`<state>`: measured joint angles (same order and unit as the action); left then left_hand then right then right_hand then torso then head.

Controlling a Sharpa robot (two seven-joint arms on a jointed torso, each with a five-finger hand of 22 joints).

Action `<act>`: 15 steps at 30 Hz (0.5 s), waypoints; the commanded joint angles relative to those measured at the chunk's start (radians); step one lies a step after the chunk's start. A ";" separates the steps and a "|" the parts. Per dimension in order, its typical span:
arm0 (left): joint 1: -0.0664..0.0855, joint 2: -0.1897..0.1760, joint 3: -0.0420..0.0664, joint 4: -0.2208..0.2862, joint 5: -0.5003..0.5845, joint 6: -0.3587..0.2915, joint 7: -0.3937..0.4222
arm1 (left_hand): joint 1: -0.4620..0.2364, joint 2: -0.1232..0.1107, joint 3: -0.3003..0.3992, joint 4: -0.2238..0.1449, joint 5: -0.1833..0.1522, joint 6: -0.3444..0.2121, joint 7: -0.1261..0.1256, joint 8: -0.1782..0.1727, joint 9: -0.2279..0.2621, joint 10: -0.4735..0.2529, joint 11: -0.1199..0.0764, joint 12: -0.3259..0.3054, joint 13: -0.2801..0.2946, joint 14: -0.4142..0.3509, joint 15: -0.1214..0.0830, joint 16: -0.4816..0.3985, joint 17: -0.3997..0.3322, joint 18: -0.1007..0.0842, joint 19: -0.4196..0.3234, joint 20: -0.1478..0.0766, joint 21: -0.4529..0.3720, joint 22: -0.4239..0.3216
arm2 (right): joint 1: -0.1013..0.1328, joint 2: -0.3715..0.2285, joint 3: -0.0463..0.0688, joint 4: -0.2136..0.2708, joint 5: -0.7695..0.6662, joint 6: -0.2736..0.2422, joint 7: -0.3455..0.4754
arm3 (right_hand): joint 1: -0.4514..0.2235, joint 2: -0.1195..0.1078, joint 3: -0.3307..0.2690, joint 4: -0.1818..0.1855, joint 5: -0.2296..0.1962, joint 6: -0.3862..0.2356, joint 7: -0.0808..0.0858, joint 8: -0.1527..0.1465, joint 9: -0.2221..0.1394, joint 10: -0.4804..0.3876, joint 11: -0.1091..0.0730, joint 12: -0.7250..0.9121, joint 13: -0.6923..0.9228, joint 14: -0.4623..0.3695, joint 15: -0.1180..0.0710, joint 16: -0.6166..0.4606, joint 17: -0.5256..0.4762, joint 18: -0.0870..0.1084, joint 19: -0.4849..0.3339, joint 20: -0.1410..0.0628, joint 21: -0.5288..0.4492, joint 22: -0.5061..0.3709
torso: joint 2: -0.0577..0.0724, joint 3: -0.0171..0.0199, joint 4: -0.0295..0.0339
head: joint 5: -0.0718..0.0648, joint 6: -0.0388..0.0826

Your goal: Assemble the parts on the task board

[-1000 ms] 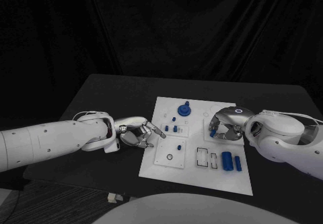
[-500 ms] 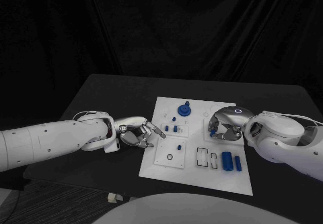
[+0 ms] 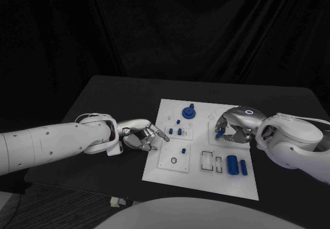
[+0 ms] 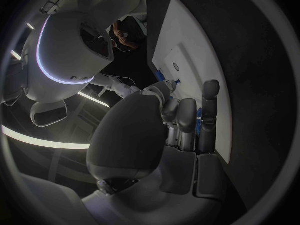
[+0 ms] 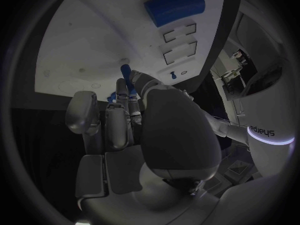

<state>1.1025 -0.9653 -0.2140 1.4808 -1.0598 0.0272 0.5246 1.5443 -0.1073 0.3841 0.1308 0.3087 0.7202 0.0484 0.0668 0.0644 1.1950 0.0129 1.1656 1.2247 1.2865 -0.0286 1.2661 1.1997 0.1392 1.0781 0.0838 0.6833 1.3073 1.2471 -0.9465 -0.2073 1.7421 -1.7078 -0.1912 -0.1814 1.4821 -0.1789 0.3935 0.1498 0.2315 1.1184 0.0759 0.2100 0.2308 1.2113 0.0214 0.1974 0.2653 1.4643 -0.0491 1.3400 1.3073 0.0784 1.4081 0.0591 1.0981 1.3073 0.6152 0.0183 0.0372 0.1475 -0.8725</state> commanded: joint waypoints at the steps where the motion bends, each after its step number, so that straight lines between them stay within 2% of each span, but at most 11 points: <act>1: -0.001 0.001 0.001 0.001 0.005 0.004 0.013 | -0.007 0.003 0.003 -0.002 0.006 0.006 -0.003 0.007 0.001 0.005 -0.001 -0.004 0.000 -0.002 -0.003 -0.002 -0.001 0.018 -0.001 -0.004 0.002 0.055 | 0.023 -0.014 0.002 0.027 0.007 -0.024 -0.014 | 0.000 0.007 0.001 -0.007 0.002 0.038 0.006 0.033 0.060 0.007 0.002 0.006 0.000 0.027 -0.001 -0.005 -0.003 0.009 -0.002 -0.002 -0.001 0.147 | 0.000 0.0000 0.0000 | 0.001 0.000; 8: -0.001 0.001 0.001 0.000 0.005 0.003 0.013 | -0.008 0.004 0.004 -0.002 0.006 0.013 -0.001 0.008 0.002 -0.001 -0.001 -0.011 -0.005 -0.004 -0.003 -0.004 -0.004 0.019 -0.003 -0.004 -0.001 0.054 | 0.088 -0.034 0.002 0.100 0.076 -0.020 -0.033 | 0.003 0.005 0.006 -0.013 0.002 0.034 0.011 0.032 0.065 0.007 0.006 0.001 -0.005 0.024 0.005 -0.011 -0.009 0.009 -0.005 0.002 -0.005 0.146 | 0.000 -0.0001 0.0003 | 0.004 0.000; 11: -0.001 0.002 0.001 -0.001 0.005 0.002 0.013 | -0.008 0.004 0.005 -0.002 0.006 0.014 -0.001 0.008 0.002 -0.012 -0.001 -0.023 -0.015 -0.004 -0.003 -0.005 -0.005 0.019 -0.003 -0.004 -0.002 0.054 | 0.103 -0.023 0.002 0.127 0.098 -0.026 -0.032 | 0.003 0.005 0.007 -0.014 0.001 0.034 0.012 0.032 0.066 0.008 0.006 0.000 -0.006 0.025 0.006 -0.010 -0.008 0.009 -0.005 0.003 -0.004 0.147 | 0.000 -0.0001 0.0003 | 0.005 0.000; 15: -0.001 0.002 0.001 -0.002 0.005 0.000 0.012 | -0.009 0.005 0.007 -0.003 0.007 0.016 0.001 0.008 0.001 -0.040 -0.001 -0.055 -0.042 -0.006 -0.003 -0.007 -0.007 0.019 -0.004 -0.004 -0.001 0.054 | 0.108 0.010 0.002 0.143 0.110 -0.024 -0.025 | 0.004 0.005 0.008 -0.016 -0.001 0.033 0.013 0.032 0.067 0.009 0.007 -0.001 -0.007 0.025 0.007 -0.008 -0.006 0.008 -0.004 0.003 -0.002 0.147 | 0.000 -0.0002 0.0005 | 0.009 0.000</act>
<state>1.1025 -0.9647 -0.2141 1.4777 -1.0598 0.0271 0.5243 1.5423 -0.1095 0.3859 0.1289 0.3087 0.7274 0.0483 0.0714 0.0650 1.1611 0.0111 1.1179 1.2023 1.2864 -0.0286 1.2661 1.1947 0.1392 1.0780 0.0838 0.6833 1.3074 1.3537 -0.9438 -0.2060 1.8775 -1.6362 -0.2005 -0.1936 1.4832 -0.1801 0.4034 0.1391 0.2315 1.1186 0.0757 0.2101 0.2308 1.2148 0.0251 0.1973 0.2591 1.4643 -0.0491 1.3344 1.2997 0.0783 1.4081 0.0591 1.0980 1.3080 0.6148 0.0181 0.0373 0.1545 -0.8725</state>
